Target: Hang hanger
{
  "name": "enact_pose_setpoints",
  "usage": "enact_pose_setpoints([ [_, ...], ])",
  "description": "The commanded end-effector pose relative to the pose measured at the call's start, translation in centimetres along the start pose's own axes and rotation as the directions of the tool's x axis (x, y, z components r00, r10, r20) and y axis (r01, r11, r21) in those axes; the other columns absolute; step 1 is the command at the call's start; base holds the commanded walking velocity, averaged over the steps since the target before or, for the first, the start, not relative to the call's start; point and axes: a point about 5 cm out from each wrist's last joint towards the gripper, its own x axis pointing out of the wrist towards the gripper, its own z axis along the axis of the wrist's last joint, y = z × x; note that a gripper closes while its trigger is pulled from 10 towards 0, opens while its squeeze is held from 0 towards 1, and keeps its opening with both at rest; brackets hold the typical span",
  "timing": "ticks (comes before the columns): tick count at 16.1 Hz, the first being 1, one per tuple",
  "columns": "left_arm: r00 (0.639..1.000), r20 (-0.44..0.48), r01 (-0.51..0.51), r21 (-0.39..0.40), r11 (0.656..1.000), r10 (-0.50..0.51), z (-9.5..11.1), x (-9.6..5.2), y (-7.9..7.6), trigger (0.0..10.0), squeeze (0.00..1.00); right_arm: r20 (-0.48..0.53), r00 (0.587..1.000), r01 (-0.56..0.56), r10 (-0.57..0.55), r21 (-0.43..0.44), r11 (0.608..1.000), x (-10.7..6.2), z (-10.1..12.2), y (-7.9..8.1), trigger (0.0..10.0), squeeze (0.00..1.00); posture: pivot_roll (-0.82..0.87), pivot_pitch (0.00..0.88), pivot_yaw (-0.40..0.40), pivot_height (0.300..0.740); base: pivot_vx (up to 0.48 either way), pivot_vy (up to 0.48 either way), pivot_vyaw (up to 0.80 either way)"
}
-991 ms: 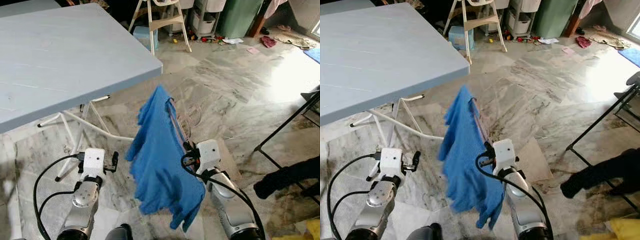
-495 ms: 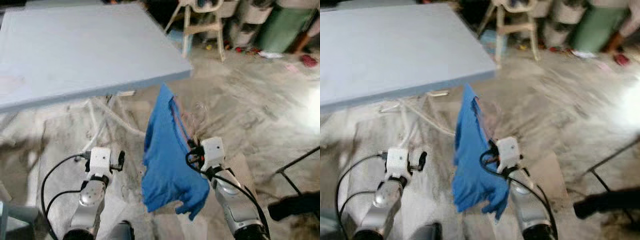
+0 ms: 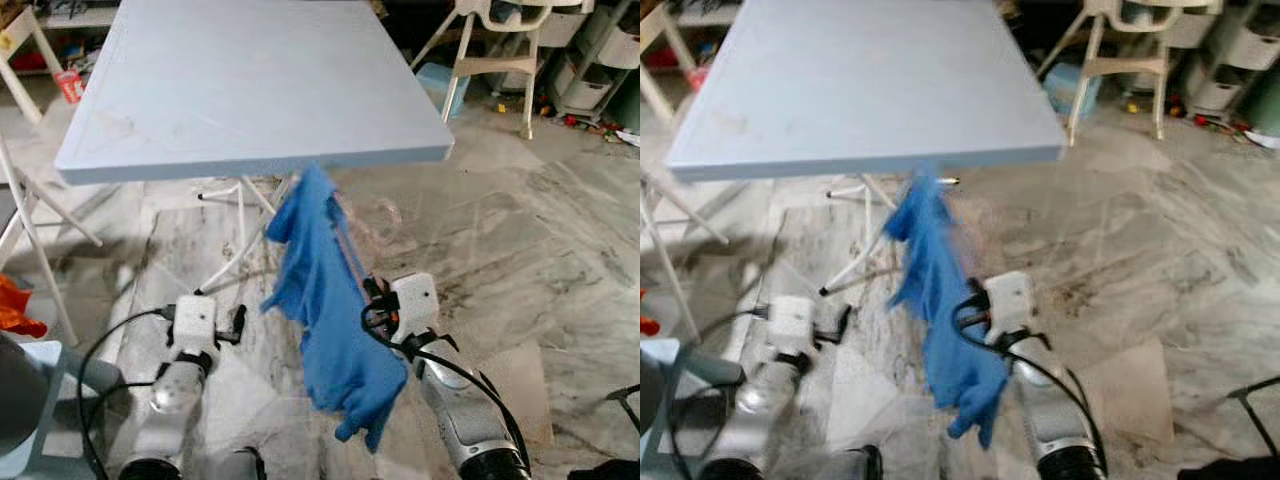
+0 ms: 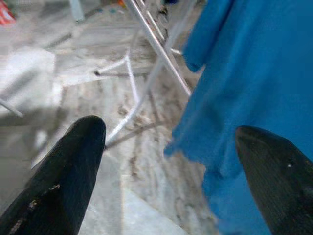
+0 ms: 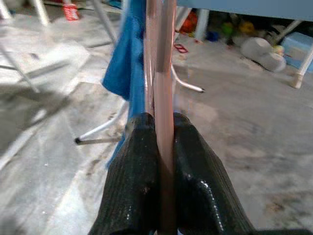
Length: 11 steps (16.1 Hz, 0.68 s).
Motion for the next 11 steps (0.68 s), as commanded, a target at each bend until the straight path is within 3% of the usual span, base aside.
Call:
enact_pose_setpoints([
  [1,1.0,0.001,0.018,-0.007,1.0,-0.018,0.0,0.0,-0.6,10.0,0.0,0.013,1.0,0.008,-0.008,-0.022,1.0,-0.6,0.3,-1.2,10.0,0.0,0.02,0.154,-0.062,0.74,0.0,0.0,0.0],
  [4,1.0,0.009,0.005,-0.003,1.0,-0.005,0.3,0.2,-0.3,10.0,0.0,0.013,0.998,-0.053,0.053,-0.038,0.998,-1.2,0.4,-2.1,10.0,0.0,0.02,0.159,-0.058,0.74,0.0,0.0,0.0],
  [8,1.0,0.006,0.004,-0.013,1.0,-0.003,0.5,0.5,-0.6,10.0,0.0,0.019,0.999,0.043,-0.042,-0.066,0.997,-1.2,0.9,-3.9,10.0,0.0,0.01,0.157,-0.061,0.74,0.0,0.0,0.0],
  [11,1.0,-0.025,-0.003,0.012,1.0,0.004,-0.2,0.4,-0.9,10.0,0.0,0.031,0.988,0.15,-0.15,0.019,0.989,-1.1,0.8,-3.9,10.0,0.0,0.01,0.157,-0.059,0.74,0.0,0.0,0.0],
])
